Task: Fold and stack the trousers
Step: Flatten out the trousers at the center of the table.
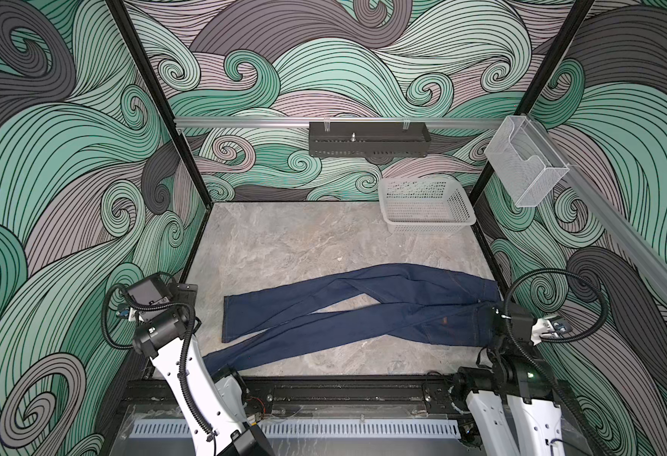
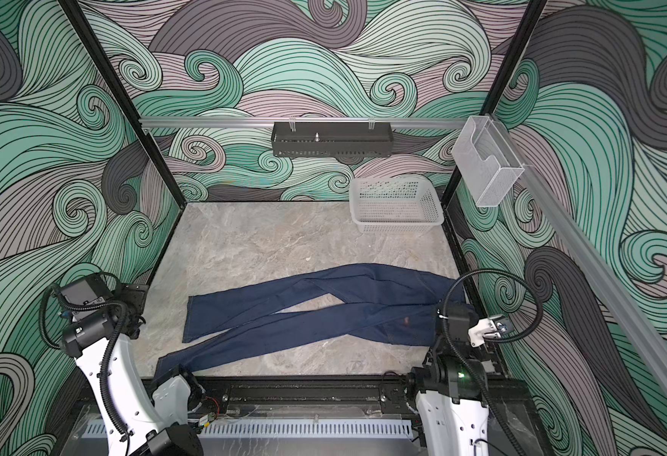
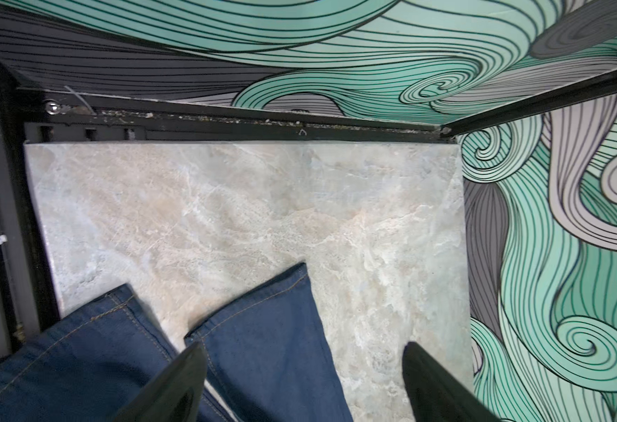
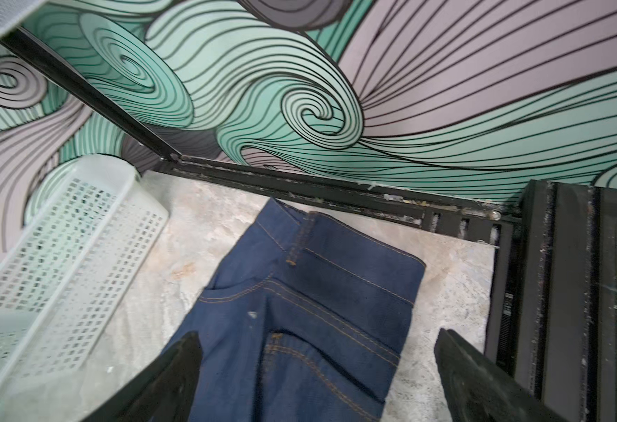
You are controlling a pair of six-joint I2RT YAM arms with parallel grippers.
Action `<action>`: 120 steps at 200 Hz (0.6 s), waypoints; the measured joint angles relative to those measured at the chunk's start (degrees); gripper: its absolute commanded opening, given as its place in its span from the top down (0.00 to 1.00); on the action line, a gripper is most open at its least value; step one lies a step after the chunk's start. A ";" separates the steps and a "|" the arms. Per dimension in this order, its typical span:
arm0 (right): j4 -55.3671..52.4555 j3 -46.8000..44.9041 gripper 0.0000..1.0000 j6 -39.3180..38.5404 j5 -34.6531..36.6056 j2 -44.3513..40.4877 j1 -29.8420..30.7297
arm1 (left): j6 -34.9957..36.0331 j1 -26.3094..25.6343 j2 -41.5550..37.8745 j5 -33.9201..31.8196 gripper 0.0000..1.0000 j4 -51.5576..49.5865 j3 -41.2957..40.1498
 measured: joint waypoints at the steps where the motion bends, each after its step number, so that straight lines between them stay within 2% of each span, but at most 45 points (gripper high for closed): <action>1: 0.02 0.13 0.01 0.04 -0.09 0.09 0.00 | 0.00 0.00 0.07 0.02 0.13 0.15 0.00; 35: 1.40 1.99 0.01 2.84 -4.94 2.67 -0.02 | 1.62 0.07 4.39 7.04 0.13 4.94 -1.66; 72: 4.66 -0.37 0.03 6.49 -11.06 5.75 0.00 | 6.10 -0.74 18.73 14.93 0.15 6.99 -2.21; 92: 6.21 -1.90 0.05 8.07 -13.86 8.20 0.00 | 8.98 -3.48 25.73 17.00 0.15 7.50 -2.14; 120: 9.01 -2.19 0.05 9.22 -16.83 12.63 0.07 | 11.54 -8.90 30.62 17.18 0.15 7.98 -1.53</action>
